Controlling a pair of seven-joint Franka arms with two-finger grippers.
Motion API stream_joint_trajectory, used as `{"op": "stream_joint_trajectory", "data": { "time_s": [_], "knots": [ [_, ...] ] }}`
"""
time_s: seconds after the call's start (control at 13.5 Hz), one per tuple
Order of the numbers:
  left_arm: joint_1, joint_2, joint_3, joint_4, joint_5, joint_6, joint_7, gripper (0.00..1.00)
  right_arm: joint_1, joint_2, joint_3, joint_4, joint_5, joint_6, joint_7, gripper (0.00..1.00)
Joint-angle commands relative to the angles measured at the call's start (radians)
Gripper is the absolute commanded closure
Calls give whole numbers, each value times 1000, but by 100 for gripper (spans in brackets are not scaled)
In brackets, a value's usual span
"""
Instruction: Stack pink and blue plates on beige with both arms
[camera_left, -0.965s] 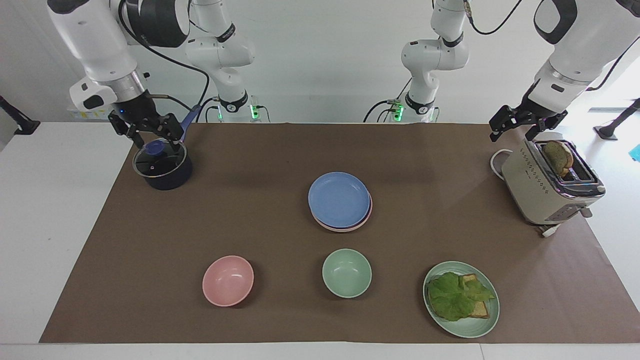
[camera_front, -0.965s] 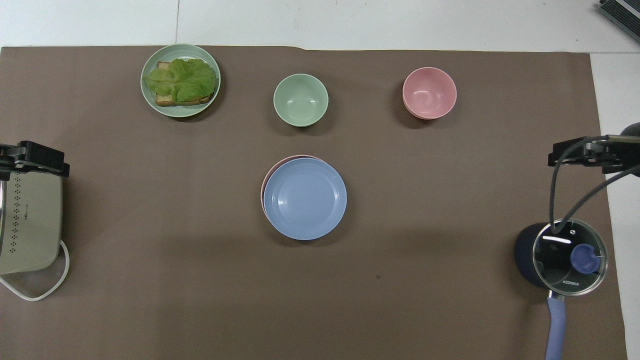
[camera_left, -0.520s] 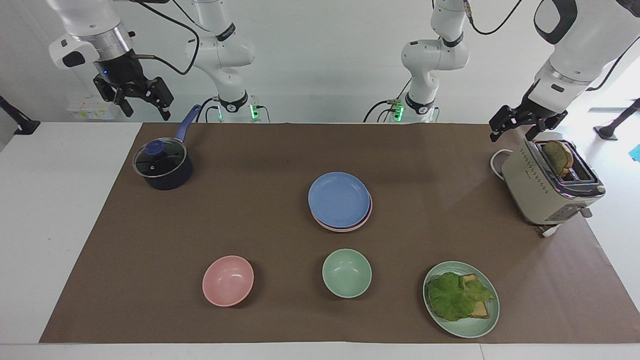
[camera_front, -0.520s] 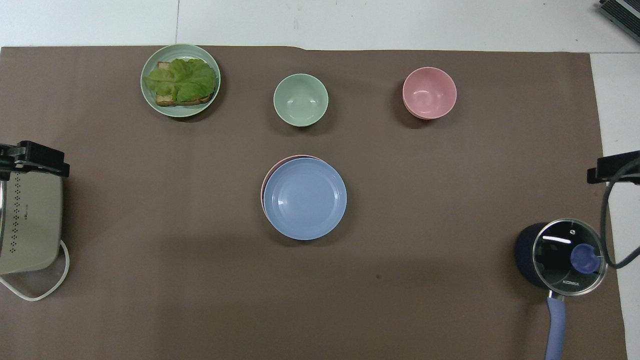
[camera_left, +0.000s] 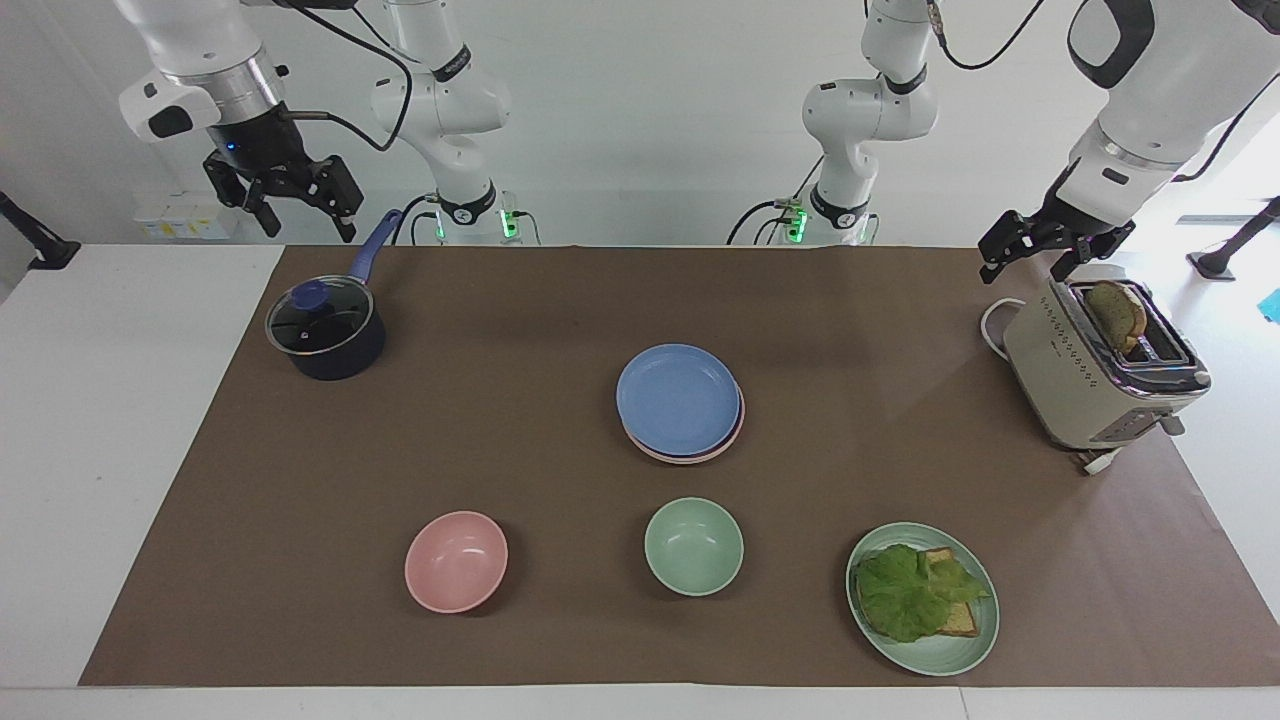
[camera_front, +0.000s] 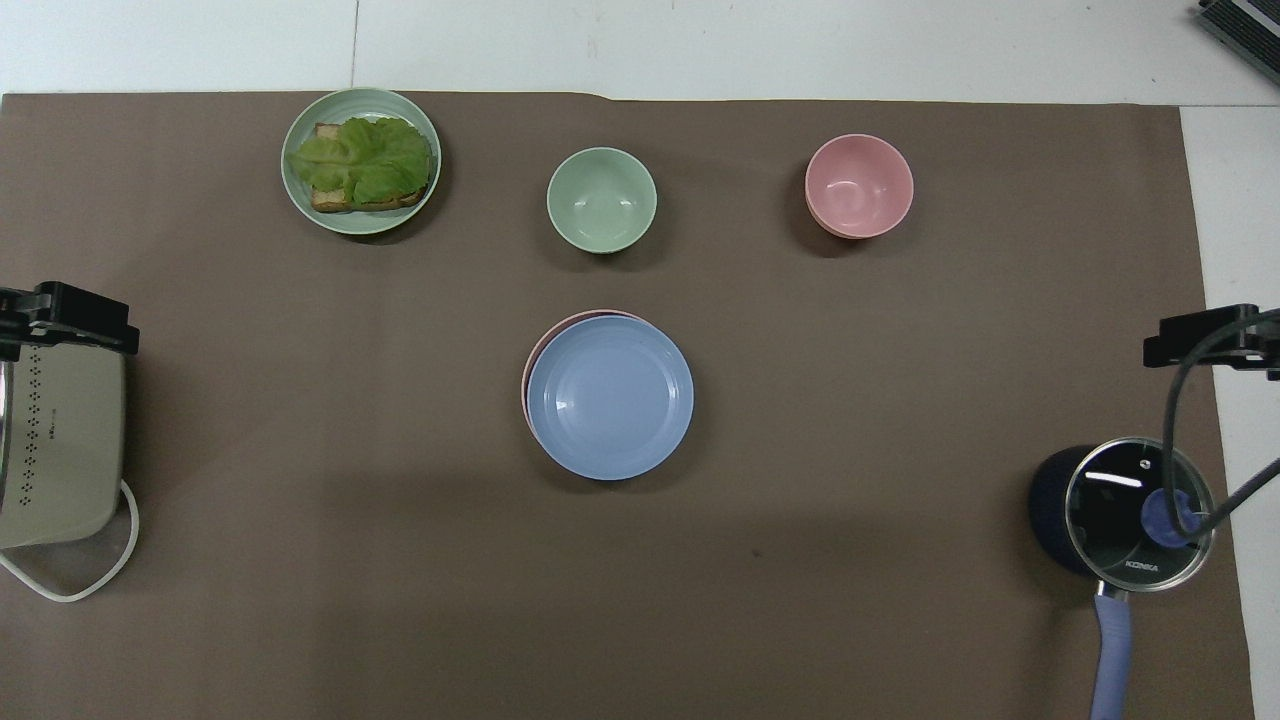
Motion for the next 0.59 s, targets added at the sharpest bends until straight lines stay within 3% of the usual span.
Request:
{"op": "stream_joint_trajectory", "data": {
  "time_s": [0.0,0.52],
  "knots": [
    [6,-22,-4,-21,15,3,3,0,2,-26,5,-36,-37,21,-33,0],
    [6,-22,-4,-21,15,3,3,0,0,-12,4,-7,-38,-17,-33,0]
  ]
}}
